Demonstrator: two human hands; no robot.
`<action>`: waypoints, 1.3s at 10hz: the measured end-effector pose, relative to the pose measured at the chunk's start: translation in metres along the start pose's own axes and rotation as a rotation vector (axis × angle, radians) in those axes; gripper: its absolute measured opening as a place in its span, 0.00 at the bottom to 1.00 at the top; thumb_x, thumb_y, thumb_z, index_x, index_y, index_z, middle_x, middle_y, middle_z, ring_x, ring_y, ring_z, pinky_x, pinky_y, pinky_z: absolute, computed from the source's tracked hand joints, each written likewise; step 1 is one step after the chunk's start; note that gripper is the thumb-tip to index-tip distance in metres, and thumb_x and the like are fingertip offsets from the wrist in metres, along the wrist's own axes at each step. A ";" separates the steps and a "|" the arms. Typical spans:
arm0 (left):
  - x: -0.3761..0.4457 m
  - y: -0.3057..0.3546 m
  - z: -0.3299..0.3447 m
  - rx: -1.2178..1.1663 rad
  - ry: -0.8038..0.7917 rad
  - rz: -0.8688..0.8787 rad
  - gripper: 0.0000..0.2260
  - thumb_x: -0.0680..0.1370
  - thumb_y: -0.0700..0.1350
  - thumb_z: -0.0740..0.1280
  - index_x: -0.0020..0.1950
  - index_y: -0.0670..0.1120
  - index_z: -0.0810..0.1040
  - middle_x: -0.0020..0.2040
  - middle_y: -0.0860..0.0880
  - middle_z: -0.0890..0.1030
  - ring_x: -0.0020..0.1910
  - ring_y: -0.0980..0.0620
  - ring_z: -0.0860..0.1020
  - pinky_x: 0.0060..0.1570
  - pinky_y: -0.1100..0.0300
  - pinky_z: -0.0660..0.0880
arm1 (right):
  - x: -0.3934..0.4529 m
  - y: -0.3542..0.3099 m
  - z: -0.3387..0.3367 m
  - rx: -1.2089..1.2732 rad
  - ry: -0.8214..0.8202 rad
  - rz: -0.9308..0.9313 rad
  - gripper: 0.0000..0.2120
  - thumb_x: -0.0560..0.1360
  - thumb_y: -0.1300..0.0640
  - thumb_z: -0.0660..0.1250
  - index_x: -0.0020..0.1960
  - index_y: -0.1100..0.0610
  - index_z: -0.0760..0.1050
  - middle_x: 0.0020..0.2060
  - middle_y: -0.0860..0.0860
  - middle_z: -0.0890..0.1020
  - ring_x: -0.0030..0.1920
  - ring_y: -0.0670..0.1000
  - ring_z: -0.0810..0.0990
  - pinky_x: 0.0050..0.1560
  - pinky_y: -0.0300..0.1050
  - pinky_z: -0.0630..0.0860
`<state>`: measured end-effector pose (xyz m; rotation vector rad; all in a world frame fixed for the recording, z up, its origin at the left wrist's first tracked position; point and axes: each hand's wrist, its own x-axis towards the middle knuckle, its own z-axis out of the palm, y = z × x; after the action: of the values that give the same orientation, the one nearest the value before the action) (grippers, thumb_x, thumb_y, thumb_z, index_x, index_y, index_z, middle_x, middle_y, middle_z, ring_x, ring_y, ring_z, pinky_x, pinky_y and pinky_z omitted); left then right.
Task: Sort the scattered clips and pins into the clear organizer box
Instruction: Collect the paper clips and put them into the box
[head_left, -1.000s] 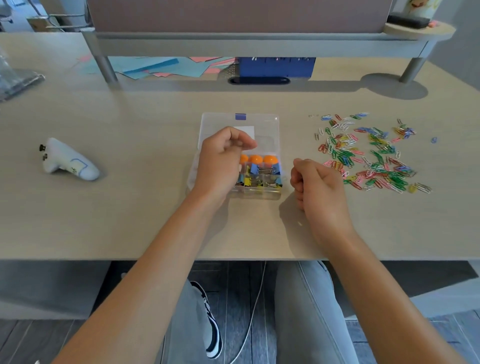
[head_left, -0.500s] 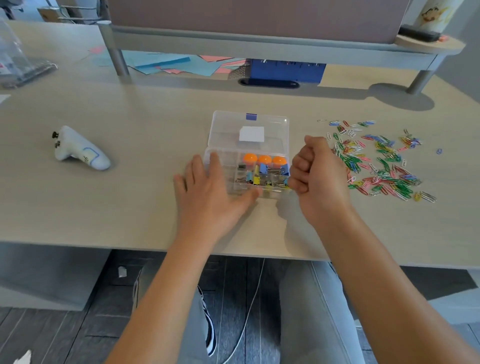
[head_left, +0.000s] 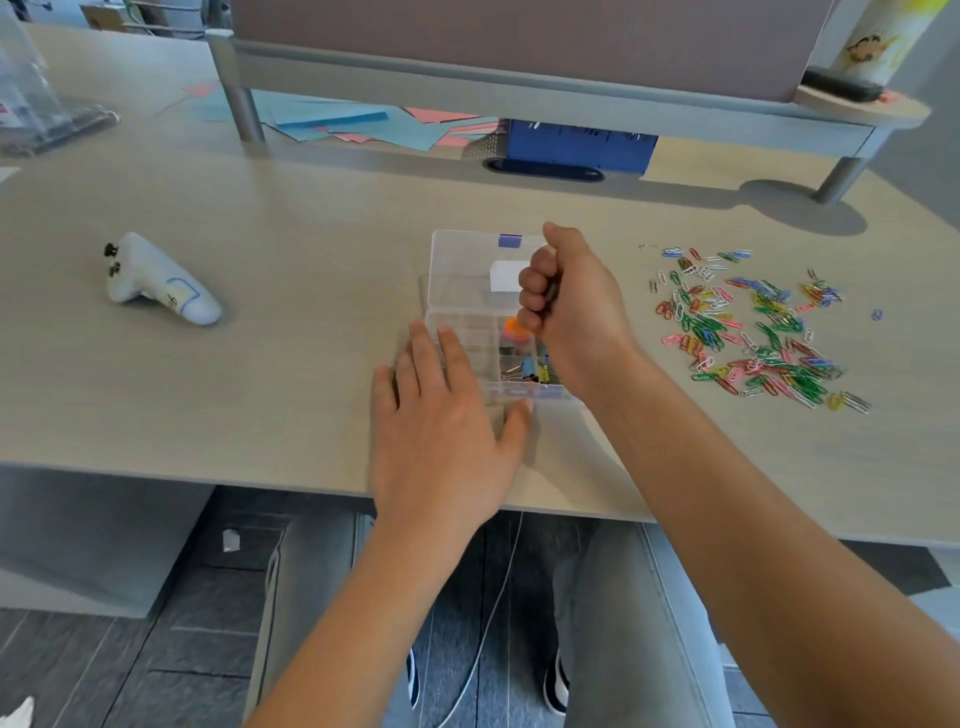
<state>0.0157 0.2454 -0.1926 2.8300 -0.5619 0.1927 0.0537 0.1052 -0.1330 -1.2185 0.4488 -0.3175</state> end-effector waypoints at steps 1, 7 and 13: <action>0.000 0.000 0.001 0.003 0.014 -0.002 0.42 0.79 0.69 0.48 0.82 0.40 0.46 0.82 0.38 0.48 0.81 0.41 0.50 0.78 0.43 0.51 | 0.002 0.003 0.003 -0.070 -0.006 -0.016 0.19 0.80 0.48 0.61 0.32 0.50 0.61 0.30 0.49 0.64 0.35 0.52 0.57 0.33 0.47 0.59; 0.000 0.000 0.002 0.007 0.021 0.008 0.42 0.79 0.69 0.48 0.82 0.41 0.46 0.82 0.38 0.48 0.81 0.41 0.50 0.78 0.43 0.50 | -0.004 0.006 0.008 -0.235 0.023 -0.079 0.22 0.80 0.44 0.60 0.30 0.52 0.72 0.31 0.52 0.74 0.34 0.52 0.70 0.41 0.53 0.70; 0.001 -0.001 0.002 -0.030 0.071 0.022 0.44 0.78 0.69 0.51 0.81 0.39 0.46 0.82 0.40 0.46 0.81 0.43 0.45 0.77 0.39 0.49 | -0.037 0.002 -0.033 -0.487 0.098 -0.371 0.15 0.81 0.58 0.60 0.45 0.64 0.82 0.41 0.57 0.85 0.39 0.49 0.81 0.42 0.42 0.80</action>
<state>0.0175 0.2451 -0.1946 2.7765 -0.5751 0.2853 0.0052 0.0959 -0.1378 -1.7731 0.3945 -0.6108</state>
